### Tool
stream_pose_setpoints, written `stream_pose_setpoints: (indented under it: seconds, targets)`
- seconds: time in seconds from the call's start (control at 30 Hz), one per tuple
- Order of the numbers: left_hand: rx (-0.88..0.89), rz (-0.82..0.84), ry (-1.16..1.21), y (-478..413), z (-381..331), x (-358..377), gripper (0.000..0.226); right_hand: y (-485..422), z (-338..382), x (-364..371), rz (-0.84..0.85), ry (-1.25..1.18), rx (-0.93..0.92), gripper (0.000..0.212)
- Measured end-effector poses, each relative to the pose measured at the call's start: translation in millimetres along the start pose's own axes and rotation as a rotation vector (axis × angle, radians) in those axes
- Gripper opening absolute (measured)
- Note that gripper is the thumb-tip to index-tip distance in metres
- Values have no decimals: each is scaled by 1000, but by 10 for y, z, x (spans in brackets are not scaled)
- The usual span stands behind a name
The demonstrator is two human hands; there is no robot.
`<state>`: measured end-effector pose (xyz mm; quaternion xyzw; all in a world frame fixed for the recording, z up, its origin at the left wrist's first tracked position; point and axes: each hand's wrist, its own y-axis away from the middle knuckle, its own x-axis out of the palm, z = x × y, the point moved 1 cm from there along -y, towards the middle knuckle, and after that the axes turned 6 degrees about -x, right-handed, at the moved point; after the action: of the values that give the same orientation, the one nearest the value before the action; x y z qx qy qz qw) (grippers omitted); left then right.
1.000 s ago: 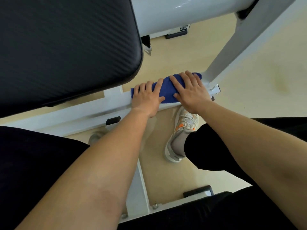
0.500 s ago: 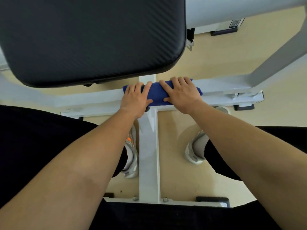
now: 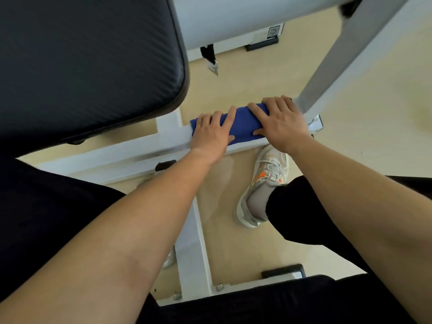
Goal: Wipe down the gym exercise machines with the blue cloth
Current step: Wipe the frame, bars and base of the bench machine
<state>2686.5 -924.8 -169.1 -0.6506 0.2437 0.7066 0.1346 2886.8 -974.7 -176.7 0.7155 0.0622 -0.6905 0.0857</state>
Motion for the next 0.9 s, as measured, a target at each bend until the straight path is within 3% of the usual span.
stream_pose_setpoints:
  seconds: [0.33,0.43,0.5,0.67,0.77,0.9]
  targets:
    - [160,-41,144,-161,-130,-7,72,182,-61,-42,31,-8,112,70]
    - [178,0,198,-136,-176,-154,56,256,147,-175,-6,-18,162,49]
    - [205,17,218,-137,-160,-239,41,265,300,-276,-33,-28,175,48]
    - [70,74,291,-17,-157,-555,15,296,400,-644,141,-157,284,36]
    - [73,64,251,110,-202,-842,13,478,383,-917,93,-263,375,45]
    - [125,44,272,323,-287,-1390,15,741,266,-1344,-92,-474,480,37]
